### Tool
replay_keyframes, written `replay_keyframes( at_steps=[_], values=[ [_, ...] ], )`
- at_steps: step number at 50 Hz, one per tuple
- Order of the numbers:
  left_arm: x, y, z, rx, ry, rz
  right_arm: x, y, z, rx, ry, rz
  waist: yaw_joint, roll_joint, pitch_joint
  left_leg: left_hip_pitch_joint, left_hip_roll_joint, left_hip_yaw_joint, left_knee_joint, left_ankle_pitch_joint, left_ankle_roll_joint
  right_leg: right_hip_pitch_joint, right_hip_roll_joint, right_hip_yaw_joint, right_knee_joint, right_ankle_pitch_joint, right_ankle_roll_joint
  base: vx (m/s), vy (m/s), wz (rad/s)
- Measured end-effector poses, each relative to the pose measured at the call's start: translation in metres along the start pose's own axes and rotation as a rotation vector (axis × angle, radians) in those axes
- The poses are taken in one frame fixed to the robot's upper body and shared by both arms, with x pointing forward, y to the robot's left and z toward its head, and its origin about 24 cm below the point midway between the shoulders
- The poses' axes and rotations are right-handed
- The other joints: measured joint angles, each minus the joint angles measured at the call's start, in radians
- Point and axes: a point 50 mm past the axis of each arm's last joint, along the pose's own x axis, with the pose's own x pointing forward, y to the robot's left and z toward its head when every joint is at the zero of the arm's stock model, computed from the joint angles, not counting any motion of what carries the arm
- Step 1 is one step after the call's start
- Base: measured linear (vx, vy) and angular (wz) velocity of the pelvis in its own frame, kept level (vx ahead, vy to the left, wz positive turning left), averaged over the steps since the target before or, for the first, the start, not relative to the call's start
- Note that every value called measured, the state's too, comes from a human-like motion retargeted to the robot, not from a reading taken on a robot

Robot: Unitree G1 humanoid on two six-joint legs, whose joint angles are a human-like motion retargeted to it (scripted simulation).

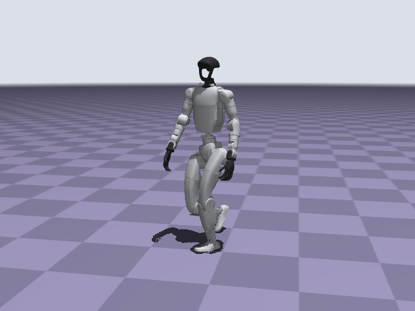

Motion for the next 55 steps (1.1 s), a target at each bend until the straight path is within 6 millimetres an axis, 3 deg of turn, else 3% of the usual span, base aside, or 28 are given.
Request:
replay_keyframes(
  at_steps=[3, 7, 13, 15, 18, 20, 23, 25, 28, 30, 33, 36, 38, 40, 42, 45, 50, 51, 55],
  values=[
    [0.004, 0.015, 0.029, 0.024, -0.086, 0.051, -0.003, -0.002, -0.015, 0.031, 0.041, -0.019, -0.061, 0.004, 0.006, 0.120, -0.005, 0.006, -0.080, -0.029, 0.011, -0.177, -0.063, -0.035, 0.141, -0.058, -0.075, 0.66, 0.16, -0.71],
    [0.005, 0.037, 0.071, 0.041, -0.202, 0.130, -0.007, -0.007, -0.034, 0.096, 0.074, -0.059, -0.144, 0.056, 0.010, 0.324, 0.041, -0.007, -0.264, -0.035, -0.005, -0.367, -0.041, -0.124, 0.069, -0.187, -0.145, 0.69, 0.12, -0.79],
    [0.003, 0.058, 0.112, 0.090, -0.312, 0.203, -0.020, -0.003, -0.077, 0.213, 0.179, -0.094, -0.223, 0.122, -0.012, 0.537, 0.097, 0.027, -0.429, -0.045, -0.043, -0.451, 0.077, -0.298, -0.430, -0.225, -0.107, 0.67, 0.04, -0.85],
    [0.002, 0.061, 0.117, 0.101, -0.321, 0.206, -0.026, 0.001, -0.094, 0.257, 0.234, -0.103, -0.224, 0.150, -0.034, 0.571, 0.117, 0.058, -0.448, -0.050, -0.063, -0.420, 0.126, -0.366, -0.625, -0.206, -0.098, 0.62, 0.01, -1.14],
    [0.004, 0.057, 0.109, 0.078, -0.293, 0.185, -0.037, 0.006, -0.122, 0.320, 0.330, -0.131, -0.232, 0.159, -0.066, 0.581, 0.117, 0.079, -0.342, -0.069, -0.094, -0.389, 0.129, -0.404, -0.627, -0.207, -0.124, 0.60, 0.04, -0.96],
    [0.007, 0.048, 0.096, 0.056, -0.255, 0.150, -0.045, 0.007, -0.138, 0.364, 0.384, -0.157, -0.241, 0.183, -0.074, 0.552, 0.151, 0.094, -0.162, -0.058, -0.139, -0.342, 0.152, -0.403, -0.600, -0.211, -0.158, 0.57, 0.07, -0.78],
    [0.011, 0.028, 0.074, 0.057, -0.184, 0.063, -0.050, 0.003, -0.146, 0.420, 0.407, -0.190, -0.247, 0.285, -0.042, 0.374, 0.303, 0.078, 0.369, 0.042, -0.258, -0.270, 0.283, -0.400, -0.584, -0.230, -0.226, 0.47, 0.09, -1.09],
    [0.012, 0.012, 0.059, 0.064, -0.133, 0.003, -0.048, -0.004, -0.142, 0.439, 0.390, -0.210, -0.236, 0.348, -0.027, 0.252, 0.391, 0.046, 0.618, 0.086, -0.290, -0.247, 0.375, -0.367, -0.587, -0.233, -0.260, 0.44, 0.15, -1.74],
    [0.012, -0.007, 0.036, 0.035, -0.047, -0.069, -0.041, -0.016, -0.124, 0.457, 0.321, -0.241, -0.205, 0.385, -0.017, 0.092, 0.468, -0.011, 0.754, -0.005, -0.230, -0.212, 0.472, -0.251, -0.616, -0.221, -0.260, 0.44, 0.19, -2.37],
    [0.010, -0.018, 0.017, -0.012, 0.017, -0.103, -0.035, -0.024, -0.107, 0.470, 0.252, -0.259, -0.185, 0.385, -0.011, 0.010, 0.467, -0.069, 0.715, -0.084, -0.177, -0.182, 0.514, -0.141, -0.633, -0.211, -0.238, 0.42, 0.23, -2.93],
    [0.004, -0.032, -0.011, -0.088, 0.119, -0.147, -0.026, -0.037, -0.075, 0.481, 0.126, -0.277, -0.169, 0.361, -0.008, -0.052, 0.334, -0.248, 0.498, -0.155, -0.144, -0.148, 0.547, 0.068, -0.634, -0.200, -0.193, 0.39, 0.27, -3.41],
    [-0.001, -0.041, -0.031, -0.107, 0.195, -0.174, -0.019, -0.049, -0.040, 0.465, 0.001, -0.289, -0.175, 0.335, -0.018, -0.036, 0.175, -0.481, 0.271, -0.140, -0.155, -0.146, 0.572, 0.300, -0.630, -0.195, -0.146, 0.33, 0.30, -3.82],
    [-0.003, -0.042, -0.037, -0.082, 0.221, -0.176, -0.017, -0.054, -0.022, 0.446, -0.060, -0.300, -0.194, 0.329, -0.023, -0.009, 0.129, -0.559, 0.181, -0.122, -0.154, -0.147, 0.592, 0.438, -0.629, -0.202, -0.114, 0.26, 0.35, -3.59],
    [-0.004, -0.041, -0.042, -0.039, 0.235, -0.169, -0.017, -0.056, -0.015, 0.434, -0.085, -0.312, -0.238, 0.332, -0.025, -0.008, 0.124, -0.535, 0.178, -0.149, -0.130, -0.154, 0.617, 0.522, -0.600, -0.221, -0.085, 0.20, 0.37, -2.99],
    [0.000, -0.032, -0.032, 0.011, 0.207, -0.135, -0.015, -0.058, -0.009, 0.427, -0.096, -0.328, -0.270, 0.322, -0.021, 0.029, 0.159, -0.439, 0.088, -0.149, -0.099, -0.151, 0.598, 0.585, -0.617, -0.219, -0.039, 0.18, 0.35, -2.79],
    [0.003, -0.015, -0.018, 0.072, 0.162, -0.067, -0.015, -0.053, -0.021, 0.427, -0.048, -0.330, -0.325, 0.321, -0.014, 0.053, 0.204, -0.284, 0.048, -0.169, -0.079, -0.205, 0.556, 0.500, -0.576, -0.218, -0.004, 0.11, 0.26, -2.74],
    [0.010, 0.016, 0.021, 0.125, 0.038, 0.056, -0.021, -0.031, -0.069, 0.434, 0.132, -0.299, -0.354, 0.296, -0.011, 0.123, 0.264, -0.021, -0.050, -0.174, -0.079, -0.347, 0.274, 0.047, -0.457, -0.280, -0.067, 0.04, 0.09, -2.71],
    [0.012, 0.022, 0.035, 0.135, -0.002, 0.073, -0.023, -0.026, -0.078, 0.434, 0.165, -0.286, -0.358, 0.282, -0.024, 0.175, 0.248, 0.014, -0.167, -0.127, -0.078, -0.358, 0.206, -0.021, -0.451, -0.290, -0.071, 0.05, -0.02, -2.06],
    [0.014, 0.026, 0.078, 0.154, -0.157, 0.089, -0.035, -0.004, -0.116, 0.429, 0.294, -0.228, -0.368, 0.251, -0.053, 0.230, 0.236, 0.165, -0.262, -0.100, -0.087, -0.373, 0.005, -0.245, -0.403, -0.319, -0.088, 0.02, -0.11, -1.85]
  ],
)
